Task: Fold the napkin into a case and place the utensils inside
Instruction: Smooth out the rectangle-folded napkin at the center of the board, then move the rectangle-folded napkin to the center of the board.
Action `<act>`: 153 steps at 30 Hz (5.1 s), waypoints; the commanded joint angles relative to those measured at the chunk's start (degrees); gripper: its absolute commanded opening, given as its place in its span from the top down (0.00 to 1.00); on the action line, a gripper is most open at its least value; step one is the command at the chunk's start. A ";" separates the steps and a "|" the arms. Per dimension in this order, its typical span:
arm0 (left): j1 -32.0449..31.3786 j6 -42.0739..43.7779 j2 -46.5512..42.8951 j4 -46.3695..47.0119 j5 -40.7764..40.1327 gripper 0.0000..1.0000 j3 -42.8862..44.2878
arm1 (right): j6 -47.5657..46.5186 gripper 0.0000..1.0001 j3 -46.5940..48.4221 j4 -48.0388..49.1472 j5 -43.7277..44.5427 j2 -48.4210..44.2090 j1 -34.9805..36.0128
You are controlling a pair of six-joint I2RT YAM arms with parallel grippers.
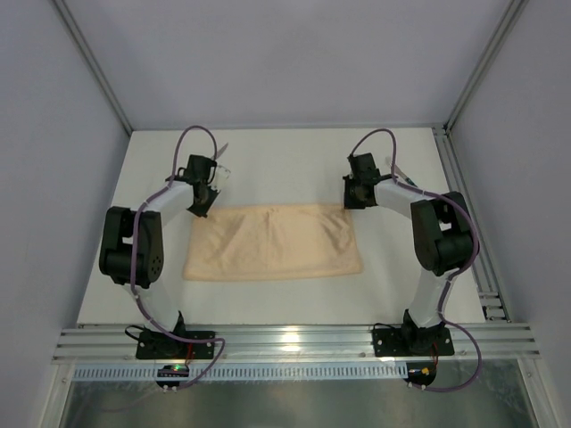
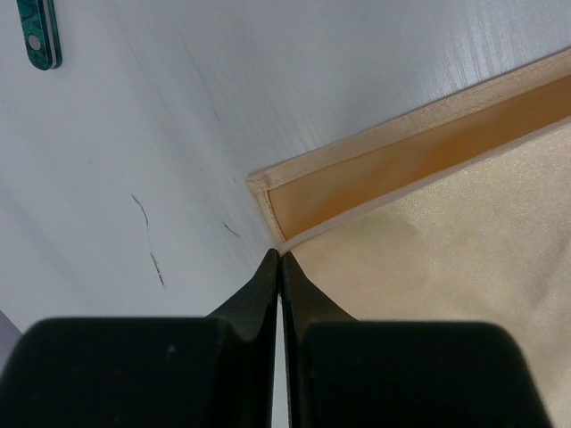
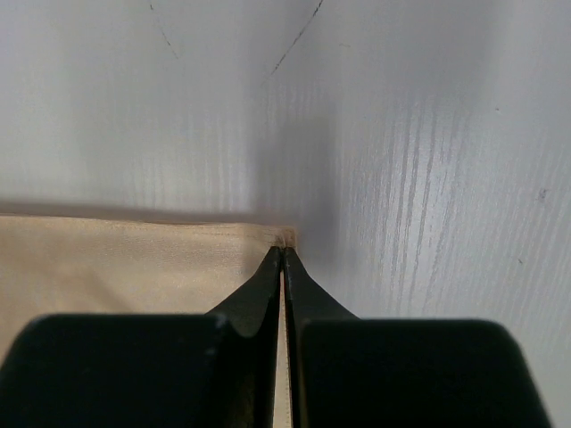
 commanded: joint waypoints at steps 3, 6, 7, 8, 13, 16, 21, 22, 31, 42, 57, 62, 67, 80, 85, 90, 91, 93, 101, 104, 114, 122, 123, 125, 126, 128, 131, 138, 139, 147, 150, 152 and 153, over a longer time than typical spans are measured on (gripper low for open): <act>0.31 0.34 2.04 2.37 -1.80 1.00 1.84 | 0.50 0.96 2.34 0.61 -0.02 1.78 -0.36; 0.31 0.42 2.66 2.63 -2.93 0.98 1.66 | 0.68 0.96 2.70 0.70 -0.28 2.31 -0.36; 0.31 0.42 2.83 2.81 -3.20 0.98 1.57 | 0.68 0.96 2.61 0.70 -0.28 2.31 -0.36; 0.31 0.42 2.84 3.24 -3.64 0.97 1.40 | 0.68 0.96 2.61 0.70 -0.20 2.23 -0.36; 0.31 0.42 3.01 4.04 -3.99 0.97 1.31 | 0.50 0.96 2.70 0.61 -0.20 2.05 -0.36; 0.31 0.60 3.19 3.95 -4.17 0.96 1.31 | 0.50 0.96 2.61 0.70 -0.90 1.88 -0.28; 0.31 0.51 1.70 5.00 -4.26 1.00 0.52 | 0.59 0.96 2.08 1.23 -1.34 -0.32 -0.28; 0.31 0.60 1.26 4.92 -4.34 1.00 0.61 | 0.59 0.96 2.08 1.31 -1.34 -1.45 -0.28; 0.31 -0.01 2.04 5.44 -6.36 0.84 1.48 | 0.77 0.96 3.66 1.31 -1.34 -1.56 -0.28; 0.84 -0.01 3.80 6.76 -9.97 0.73 3.33 | 1.21 0.96 3.66 2.98 -5.12 1.08 -0.36; 1.89 -2.21 4.07 4.66 -3.13 0.74 4.65 | 0.41 0.96 3.58 2.98 -5.74 0.12 -0.36; 1.46 -2.57 1.25 4.30 -1.00 0.73 3.33 | 0.68 0.96 3.75 3.33 -5.64 -1.11 -0.36; 1.37 -1.86 4.32 5.26 -4.61 0.73 2.81 | 1.38 0.96 5.50 3.25 -5.91 0.03 -0.28; 1.37 -1.07 5.56 6.76 -5.40 0.73 1.66 | 3.93 0.96 5.25 0.17 -0.11 1.70 -0.63; 1.37 -1.60 5.21 6.24 -4.70 0.73 2.10 | 3.75 0.96 3.58 -0.88 0.33 -0.58 -0.63; 1.37 -1.95 2.32 3.87 -1.10 0.72 2.28 | 3.14 0.96 3.22 -1.58 0.86 -0.67 -0.63; 1.37 -2.12 0.57 2.38 -0.31 0.71 2.19 | 3.05 0.96 3.48 -1.93 0.94 -0.67 -0.63; 1.37 -2.13 -1.55 0.36 1.62 0.71 1.75 | 2.96 0.93 3.14 -2.46 1.56 -1.72 -0.63; 0.40 -0.64 -9.98 -8.34 5.14 0.69 -4.13 | 2.70 0.58 0.85 -4.92 4.80 -7.00 0.68; -1.97 0.68 -12.01 -10.46 5.76 0.69 -7.29 | 1.30 0.58 -1.95 -7.37 9.54 -11.47 4.11; -6.10 2.00 -17.02 -15.56 3.57 0.70 -18.55 | 12.00 0.88 -25.50 -8.26 4.72 -29.67 14.13; -6.19 3.06 -19.13 -17.32 4.44 0.70 -23.73 | 21.23 0.96 -35.18 -12.30 4.28 -33.10 17.04; -6.19 3.15 -19.48 -17.41 4.70 0.70 -24.00 | 22.03 0.96 -36.05 -13.01 4.55 -34.67 17.13; -6.19 3.23 -20.36 -17.49 4.18 0.70 -24.79 | 23.26 0.96 -37.20 -13.89 5.07 -37.48 17.48; -6.19 3.50 -21.06 -16.97 3.14 0.70 -25.66 | 24.14 0.96 -37.73 -13.98 6.12 -39.76 17.48; -6.19 3.50 -21.16 -15.31 2.77 0.70 -26.81 | 24.32 0.96 -37.47 -14.41 7.36 -40.49 17.57; -6.19 3.33 -19.23 -13.63 1.81 0.70 -27.43 | 22.83 0.96 -33.96 -18.01 8.15 -39.35 17.48; -6.19 3.24 -26.24 -19.16 9.18 0.69 -22.35 | 18.08 0.96 -25.62 -19.79 7.99 -42.95 17.91; -6.19 2.28 -28.26 -20.56 9.97 0.68 -19.81 | 17.82 0.96 -25.00 -17.60 6.06 -42.43 19.14; -6.11 0.16 -25.47 -15.76 3.05 0.66 -19.87 | 16.58 0.96 -22.35 -7.49 5.70 -31.98 19.43; -5.75 -2.03 -21.87 -9.25 -0.81 0.66 -18.04 | 17.11 0.96 -21.65 -3.18 0.34 -26.72 12.31; -5.75 -3.09 -18.72 -4.87 -2.32 0.66 -16.28 | 16.85 0.96 -19.82 -0.10 -0.20 -23.45 9.32; -5.75 -3.27 -17.57 -3.45 -3.28 0.66 -15.05 | 15.98 0.96 -19.11 0.26 0.67 -19.87 8.78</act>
